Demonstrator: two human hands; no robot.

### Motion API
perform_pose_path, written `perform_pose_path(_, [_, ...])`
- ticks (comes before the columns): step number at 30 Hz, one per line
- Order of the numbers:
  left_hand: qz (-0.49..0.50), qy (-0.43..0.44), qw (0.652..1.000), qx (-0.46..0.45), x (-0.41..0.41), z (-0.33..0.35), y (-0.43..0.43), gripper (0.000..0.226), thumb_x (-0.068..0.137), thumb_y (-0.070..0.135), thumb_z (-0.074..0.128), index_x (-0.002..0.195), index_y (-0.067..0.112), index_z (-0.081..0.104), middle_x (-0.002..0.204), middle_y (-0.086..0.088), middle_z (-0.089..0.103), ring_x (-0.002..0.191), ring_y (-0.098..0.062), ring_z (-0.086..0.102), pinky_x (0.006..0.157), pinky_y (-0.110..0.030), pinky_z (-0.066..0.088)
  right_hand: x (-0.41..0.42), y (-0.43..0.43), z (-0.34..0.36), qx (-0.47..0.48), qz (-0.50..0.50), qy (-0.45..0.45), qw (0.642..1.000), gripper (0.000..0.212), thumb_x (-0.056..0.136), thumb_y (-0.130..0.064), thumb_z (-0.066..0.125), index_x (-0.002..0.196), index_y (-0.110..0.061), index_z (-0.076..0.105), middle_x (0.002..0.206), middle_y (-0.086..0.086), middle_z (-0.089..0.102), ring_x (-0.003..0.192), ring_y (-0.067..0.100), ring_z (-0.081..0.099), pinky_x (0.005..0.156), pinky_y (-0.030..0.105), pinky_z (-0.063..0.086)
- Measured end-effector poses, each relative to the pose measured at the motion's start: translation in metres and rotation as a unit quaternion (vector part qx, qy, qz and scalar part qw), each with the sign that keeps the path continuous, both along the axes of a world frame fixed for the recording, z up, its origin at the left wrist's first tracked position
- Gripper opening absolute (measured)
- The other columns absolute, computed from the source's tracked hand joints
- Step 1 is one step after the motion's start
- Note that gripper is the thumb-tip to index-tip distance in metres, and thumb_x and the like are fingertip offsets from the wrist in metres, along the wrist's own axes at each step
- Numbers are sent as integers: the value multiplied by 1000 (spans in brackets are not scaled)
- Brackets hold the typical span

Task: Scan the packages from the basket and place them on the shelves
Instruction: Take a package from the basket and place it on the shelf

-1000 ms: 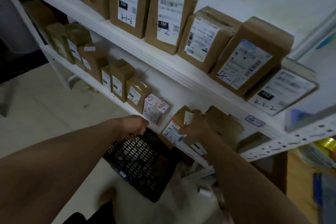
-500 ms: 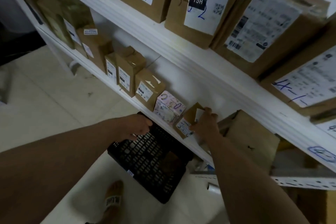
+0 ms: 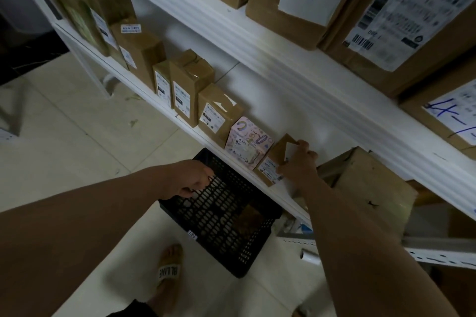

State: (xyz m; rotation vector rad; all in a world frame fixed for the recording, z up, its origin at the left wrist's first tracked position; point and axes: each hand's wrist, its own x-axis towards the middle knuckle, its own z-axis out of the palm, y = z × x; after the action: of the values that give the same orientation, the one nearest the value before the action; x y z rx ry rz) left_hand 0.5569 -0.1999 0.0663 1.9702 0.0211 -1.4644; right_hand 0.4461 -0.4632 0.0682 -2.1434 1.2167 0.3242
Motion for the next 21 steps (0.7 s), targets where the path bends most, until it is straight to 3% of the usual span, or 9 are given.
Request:
perform_pose_path(6, [-14,10,1000,-12,-8,9,-1,44,93,-2,55,131,20,61,130,-3,60,122,-16,54,78,-24,49,-4,5,9,18,4,13,1000,113,75,-11,87,157,-23,9,148,19,21,129,39,43,107,43,42])
perform_pose_path(11, [-28,17,999,-22,-13,20,-4,35,94,10,63,128,20,60,130,-6,59,126,-20,54,85,-28,50,-16,10,25,-11,13,45,999,110,77,-17,86,156,-21,10,147,20,22,129,41,42,104,45,44])
perform_pose_path(13, [-28,21,999,-24,-15,24,-4,32,94,10,63,125,20,60,122,-4,59,121,-20,54,95,-33,48,-23,14,30,-61,32,48,996,97,80,-22,83,152,-14,18,144,21,28,128,41,40,99,44,47])
perform_pose_path(16, [-29,23,999,-24,-20,24,-5,34,95,9,63,128,18,59,120,-4,59,116,-19,53,100,-35,47,-34,28,40,-140,31,18,990,65,93,-28,69,140,-5,30,135,23,37,114,41,52,84,42,51])
perform_pose_path(18, [-10,27,999,-18,-27,19,-3,24,95,8,63,117,17,63,124,-9,60,115,-21,55,101,-36,47,-41,42,43,-137,21,8,990,59,95,-18,61,143,-4,30,133,23,40,112,40,55,88,43,51])
perform_pose_path(21, [11,34,999,-2,-42,11,2,14,93,5,64,103,15,66,111,-9,64,103,-20,59,102,-38,50,-58,62,31,-84,74,14,994,54,94,-12,57,144,-6,36,130,19,53,111,34,58,87,37,52])
